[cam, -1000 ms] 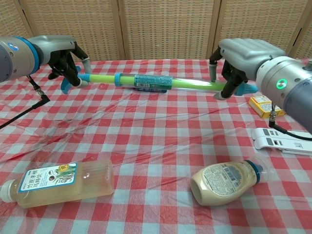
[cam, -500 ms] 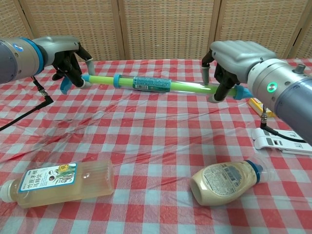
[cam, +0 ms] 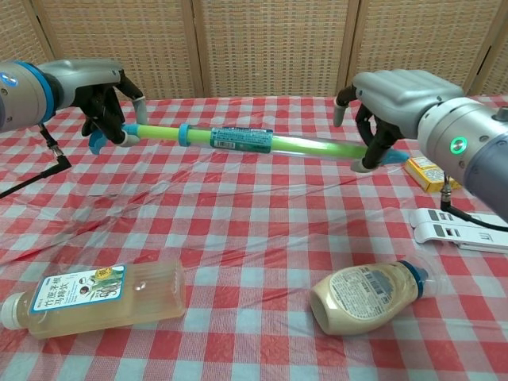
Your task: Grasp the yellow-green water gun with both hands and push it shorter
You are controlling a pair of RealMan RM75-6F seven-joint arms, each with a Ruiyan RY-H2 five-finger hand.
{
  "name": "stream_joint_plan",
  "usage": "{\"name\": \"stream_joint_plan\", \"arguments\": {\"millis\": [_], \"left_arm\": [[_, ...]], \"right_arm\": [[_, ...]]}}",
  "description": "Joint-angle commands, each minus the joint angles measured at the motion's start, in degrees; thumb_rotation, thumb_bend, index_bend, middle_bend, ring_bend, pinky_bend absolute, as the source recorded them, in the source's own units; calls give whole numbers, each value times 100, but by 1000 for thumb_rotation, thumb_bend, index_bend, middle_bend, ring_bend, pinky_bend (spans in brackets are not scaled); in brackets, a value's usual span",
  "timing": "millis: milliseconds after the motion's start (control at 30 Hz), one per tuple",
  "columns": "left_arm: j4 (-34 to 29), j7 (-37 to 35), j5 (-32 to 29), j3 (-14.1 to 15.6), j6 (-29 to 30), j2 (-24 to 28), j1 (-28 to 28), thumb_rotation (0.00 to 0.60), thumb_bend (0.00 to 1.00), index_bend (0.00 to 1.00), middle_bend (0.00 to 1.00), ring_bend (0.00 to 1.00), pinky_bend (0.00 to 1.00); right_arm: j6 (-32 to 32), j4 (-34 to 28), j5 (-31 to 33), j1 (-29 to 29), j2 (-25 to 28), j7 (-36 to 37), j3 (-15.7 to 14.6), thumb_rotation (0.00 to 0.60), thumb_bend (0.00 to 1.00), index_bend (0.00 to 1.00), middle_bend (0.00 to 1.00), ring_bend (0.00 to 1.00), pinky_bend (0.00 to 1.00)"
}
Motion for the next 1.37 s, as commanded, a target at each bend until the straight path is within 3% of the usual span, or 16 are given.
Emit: {"name": "stream_joint_plan", "arguments": {"millis": [33,100,200,300,433,600,700,767,867,1100,1367], "left_arm": [[-61,-154,96,45,-54,61,88,600,423,46,70,103,157],[-101,-286,206,101,-66,93,173,600,401,10,26,62,123],[-167,-441,388,198,-50,154,298,600,395,17,1,46,112],[-240,-565,534,280,-13,235,418,600,395,34,0,26,95],[-648,-1004,1133,522,209,507,848,600,394,32,0,5,64],[-921,-1480,2382,1034,674,800,1469,600,394,28,0,0,3],[-847,-1648,3472,1511,1175,908,1912,600,380,9,0,0,0],[-650,-1590,4135,1852,1548,942,2208,600,333,0,0,0,0],[-483,-1307,4655,2171,2019,950,2585,600,223,0,0,0,0],[-297,-813,5178,2580,2703,964,3275,600,88,0,0,0,0],[74,-891,5358,2792,2925,949,3857,600,84,0,0,0,0]], "right_arm": [[-9,-111,167,-35,72,-108,-33,600,267,130,199,251,79],[-14,-143,254,-66,103,-118,-60,600,250,85,96,127,52],[12,-191,349,-112,151,-150,-110,600,243,67,17,36,29],[58,-246,413,-173,213,-192,-192,600,240,60,0,8,21],[160,-399,191,-463,417,111,-516,600,240,55,0,0,17],[344,-567,-641,-894,787,832,-1006,600,235,47,0,0,1],[469,-503,-1700,-1185,1129,1677,-1459,600,197,43,0,0,0],[733,-255,-2499,-1409,1319,2225,-1780,600,166,34,0,0,0],[1049,-12,-3100,-1708,1486,2716,-2065,600,124,5,0,0,0],[1409,318,-3552,-2236,1775,3323,-2385,600,73,0,0,0,0],[1646,823,-3626,-2740,1909,3828,-2434,600,67,0,0,0,0]]}}
